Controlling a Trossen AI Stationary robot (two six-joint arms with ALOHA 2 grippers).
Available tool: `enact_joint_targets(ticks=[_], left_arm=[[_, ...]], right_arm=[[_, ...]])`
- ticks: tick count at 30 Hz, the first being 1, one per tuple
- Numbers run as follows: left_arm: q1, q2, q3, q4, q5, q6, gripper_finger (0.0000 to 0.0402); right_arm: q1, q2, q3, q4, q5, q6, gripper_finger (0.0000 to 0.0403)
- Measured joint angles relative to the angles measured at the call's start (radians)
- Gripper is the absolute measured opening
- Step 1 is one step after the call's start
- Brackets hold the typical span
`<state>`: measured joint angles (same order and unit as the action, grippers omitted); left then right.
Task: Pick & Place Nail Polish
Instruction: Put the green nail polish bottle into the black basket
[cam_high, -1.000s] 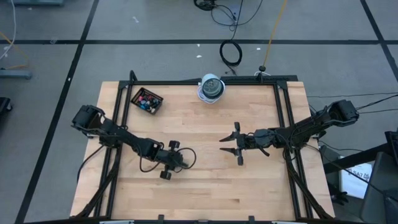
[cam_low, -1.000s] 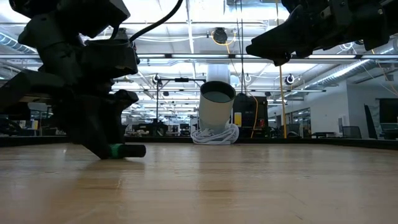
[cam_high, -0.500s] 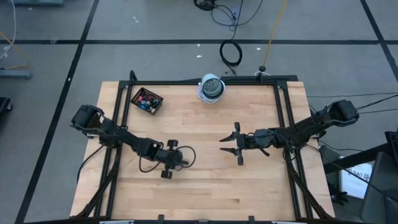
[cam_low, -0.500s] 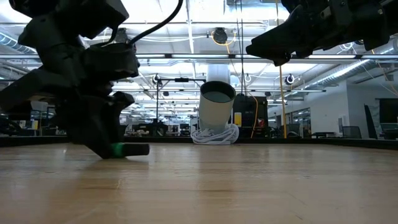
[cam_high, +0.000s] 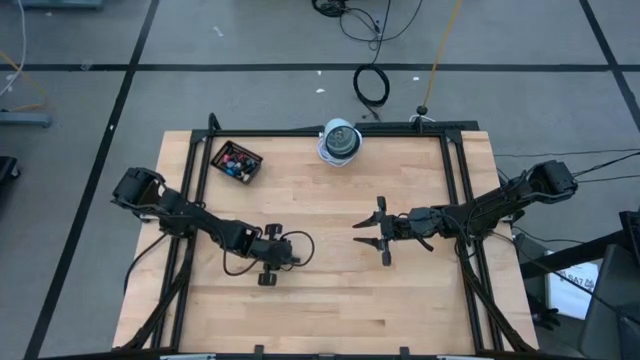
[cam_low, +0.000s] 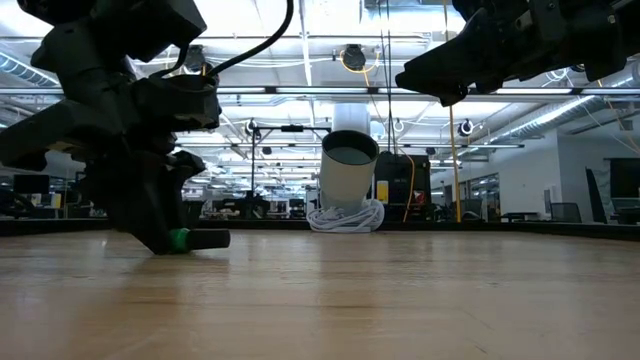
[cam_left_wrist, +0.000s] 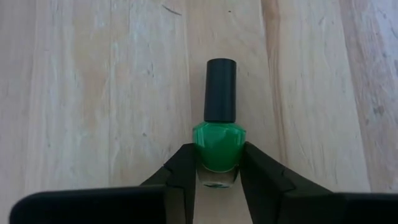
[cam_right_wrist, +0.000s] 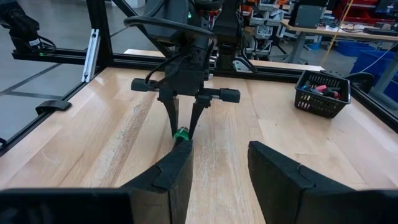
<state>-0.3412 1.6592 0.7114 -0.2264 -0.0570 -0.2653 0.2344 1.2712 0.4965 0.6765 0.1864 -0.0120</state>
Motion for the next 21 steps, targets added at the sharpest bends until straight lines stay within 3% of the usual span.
enact_joint_targets(ticks=[21], left_arm=[[-0.008, -0.039, -0.005, 0.049, -0.045, 0.073, 0.0076]], right_arm=[[0.0, 0.0, 0.0, 0.0, 0.0, 0.0, 0.0146]])
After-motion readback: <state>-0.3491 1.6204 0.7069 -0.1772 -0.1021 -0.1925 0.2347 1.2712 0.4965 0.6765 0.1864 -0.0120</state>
